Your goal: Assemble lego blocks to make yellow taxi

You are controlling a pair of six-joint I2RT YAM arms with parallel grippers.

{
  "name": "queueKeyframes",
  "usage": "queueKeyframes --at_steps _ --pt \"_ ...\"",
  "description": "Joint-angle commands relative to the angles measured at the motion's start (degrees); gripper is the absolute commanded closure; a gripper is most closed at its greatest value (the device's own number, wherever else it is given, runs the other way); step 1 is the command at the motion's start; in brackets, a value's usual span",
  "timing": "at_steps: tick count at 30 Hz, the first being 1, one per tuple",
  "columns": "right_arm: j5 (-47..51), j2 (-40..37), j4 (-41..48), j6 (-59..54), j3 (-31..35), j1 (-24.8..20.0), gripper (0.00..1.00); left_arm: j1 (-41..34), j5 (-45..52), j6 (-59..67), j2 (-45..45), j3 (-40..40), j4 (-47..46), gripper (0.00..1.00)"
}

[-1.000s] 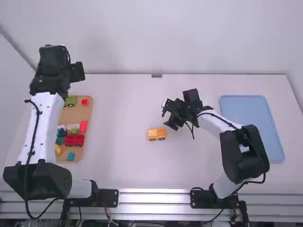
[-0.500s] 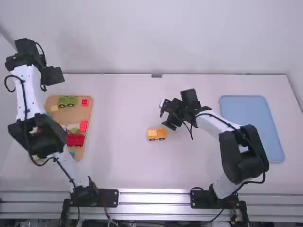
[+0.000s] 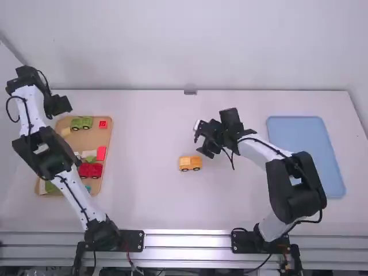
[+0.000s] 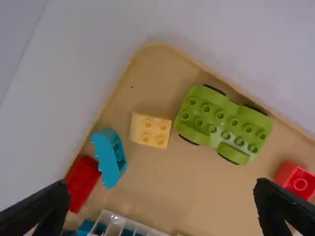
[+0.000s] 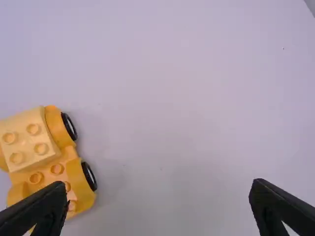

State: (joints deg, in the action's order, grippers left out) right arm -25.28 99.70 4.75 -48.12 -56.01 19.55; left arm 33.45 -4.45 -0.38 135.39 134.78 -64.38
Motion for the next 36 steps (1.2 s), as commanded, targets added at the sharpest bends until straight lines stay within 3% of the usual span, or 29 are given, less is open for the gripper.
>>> queueKeyframes --at_steps 1,18,28,36 --pt "-0.37 -1.22 -0.04 0.37 -1.25 0.42 0.01 -0.04 1.92 -2.21 1.62 1.20 -0.13 0.02" --pt "-0.35 -1.22 0.59 2.08 -1.25 0.33 0.02 1.51 2.54 -12.28 5.25 -4.17 7.98 0.01" --pt "-0.33 -1.22 0.37 3.30 -1.25 0.42 0.02 5.60 12.24 -18.25 5.27 -11.69 16.22 0.01" --pt "-0.22 -1.22 0.37 3.21 -1.25 0.42 0.01 5.55 12.37 -18.23 5.25 -12.59 19.08 0.01"
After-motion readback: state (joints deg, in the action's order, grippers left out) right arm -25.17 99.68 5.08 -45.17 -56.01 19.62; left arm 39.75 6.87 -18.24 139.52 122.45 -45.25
